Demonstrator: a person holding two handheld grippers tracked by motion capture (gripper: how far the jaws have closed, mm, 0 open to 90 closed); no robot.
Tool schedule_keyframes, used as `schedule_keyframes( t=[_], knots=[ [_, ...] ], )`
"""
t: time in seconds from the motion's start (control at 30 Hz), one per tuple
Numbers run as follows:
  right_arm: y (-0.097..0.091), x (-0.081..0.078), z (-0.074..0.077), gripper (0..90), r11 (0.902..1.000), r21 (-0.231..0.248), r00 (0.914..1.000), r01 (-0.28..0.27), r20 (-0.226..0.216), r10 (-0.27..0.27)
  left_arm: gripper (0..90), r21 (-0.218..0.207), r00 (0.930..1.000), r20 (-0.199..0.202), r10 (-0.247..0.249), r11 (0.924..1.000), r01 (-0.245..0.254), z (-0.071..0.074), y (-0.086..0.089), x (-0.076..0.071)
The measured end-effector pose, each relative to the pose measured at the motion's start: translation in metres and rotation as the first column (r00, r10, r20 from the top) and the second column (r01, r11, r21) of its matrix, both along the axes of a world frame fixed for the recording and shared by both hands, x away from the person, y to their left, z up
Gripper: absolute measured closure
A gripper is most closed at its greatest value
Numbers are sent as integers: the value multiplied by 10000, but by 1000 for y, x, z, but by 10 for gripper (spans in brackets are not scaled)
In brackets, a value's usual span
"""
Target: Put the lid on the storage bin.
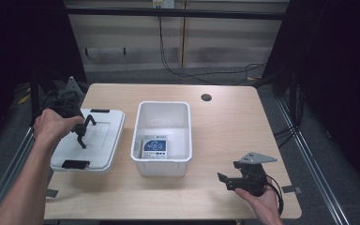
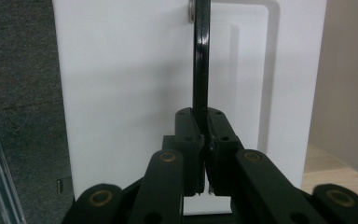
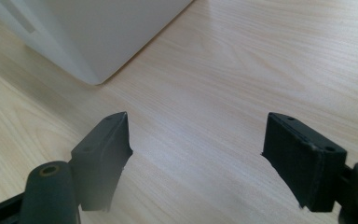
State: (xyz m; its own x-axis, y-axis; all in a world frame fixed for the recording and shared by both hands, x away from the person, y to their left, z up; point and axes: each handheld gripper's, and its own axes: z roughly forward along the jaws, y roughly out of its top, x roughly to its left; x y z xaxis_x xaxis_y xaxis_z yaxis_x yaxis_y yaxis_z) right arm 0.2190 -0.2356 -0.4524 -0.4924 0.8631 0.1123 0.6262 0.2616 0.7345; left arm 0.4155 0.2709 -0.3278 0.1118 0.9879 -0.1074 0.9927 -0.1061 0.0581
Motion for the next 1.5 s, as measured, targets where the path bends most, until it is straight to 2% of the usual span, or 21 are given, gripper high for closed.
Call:
schedule_keyframes(
  t=[0.03,0.17,0.27,0.43,0.7,0.9,1.13,1.27,1.33,1.4,1.5],
  knots=[
    [0,0,0,225,10000,-7,10000,-2,17,2,852,27,9999,95,37,10000,-37,1,0,0],
    [0,0,0,225,10000,-9,10000,-24,25,24,852,2,10000,61,-14,10000,14,8,1,-1],
    [0,0,0,225,10000,4,10000,-19,11,19,852,109,9996,-4,-296,9995,296,9,-1,-1],
    [0,0,0,225,10000,1,10000,-10,29,10,852,12,9993,79,-366,9993,366,14,-4,-1],
    [0,1,0,225,10000,-30,10000,-47,45,47,852,84,9985,420,-349,9994,346,33,-5,-4],
    [0,0,0,225,10000,-14,10000,-28,19,28,852,-11,9962,638,-588,9983,590,48,-8,-6],
    [0,1,0,225,10000,-8,10000,-46,42,46,852,-110,9941,888,-622,9979,634,64,-12,-7],
    [0,1,0,225,10000,-14,10000,-34,41,35,852,-36,9931,973,-658,9978,665,74,-18,-8],
    [0,1,0,225,10000,-29,10000,-38,31,38,852,-216,9909,1054,-834,9960,861,79,-23,-8],
    [0,0,0,225,10000,-8,10000,-37,49,37,852,-407,9905,1116,-801,9955,851,81,-28,-8],
    [0,0,0,225,10000,1,10000,-43,36,43,852,-340,9902,1133,-822,9957,865,86,-35,-8]
  ],
)
